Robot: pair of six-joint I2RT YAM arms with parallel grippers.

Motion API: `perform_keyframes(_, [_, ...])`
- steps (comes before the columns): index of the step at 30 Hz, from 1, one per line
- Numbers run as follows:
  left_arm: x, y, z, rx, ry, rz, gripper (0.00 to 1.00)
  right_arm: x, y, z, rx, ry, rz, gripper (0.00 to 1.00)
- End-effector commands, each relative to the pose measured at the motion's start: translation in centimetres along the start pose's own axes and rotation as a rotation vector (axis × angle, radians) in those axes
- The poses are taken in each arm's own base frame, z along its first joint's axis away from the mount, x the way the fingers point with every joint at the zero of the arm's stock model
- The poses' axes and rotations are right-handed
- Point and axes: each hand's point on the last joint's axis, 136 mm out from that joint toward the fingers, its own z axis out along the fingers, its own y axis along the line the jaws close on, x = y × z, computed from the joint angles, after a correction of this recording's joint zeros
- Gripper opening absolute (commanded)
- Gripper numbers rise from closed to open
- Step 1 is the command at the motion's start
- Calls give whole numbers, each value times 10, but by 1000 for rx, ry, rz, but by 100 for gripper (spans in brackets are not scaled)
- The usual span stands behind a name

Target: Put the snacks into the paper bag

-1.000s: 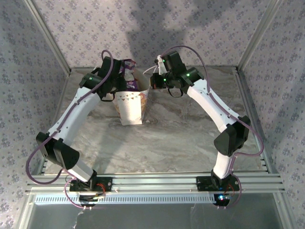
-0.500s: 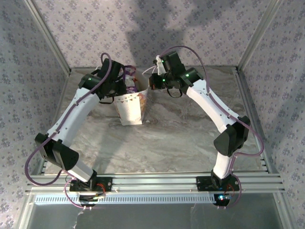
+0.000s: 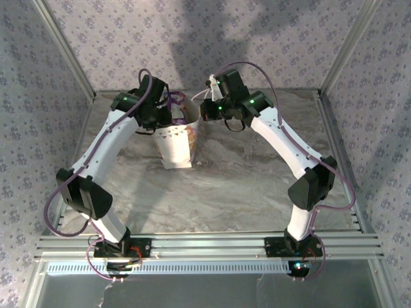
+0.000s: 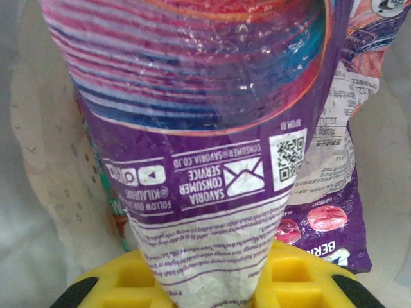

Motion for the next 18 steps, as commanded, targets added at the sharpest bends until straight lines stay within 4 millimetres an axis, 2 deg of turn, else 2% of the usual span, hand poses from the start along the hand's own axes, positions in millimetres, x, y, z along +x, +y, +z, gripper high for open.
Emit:
perform_keyframes(1, [6,-3,1,6,62,-17,1,-10,7,-12,-8,-29,-11,1])
perform_keyframes(4, [4,-4,5,-1,80,-22,2,-10,7,-12,-9,-28,-13,1])
perform_keyframes(10, [18,-3,26,-37,194,-24,5,-9,6,-11,-4,-25,-18,1])
perform_keyframes(12, [13,-5,24,-33,183,-23,6,-9,5,-11,-1,-26,-20,1])
perform_keyframes(18, [17,0,30,-71,222,-1,17,-8,5,-8,0,-21,-23,1])
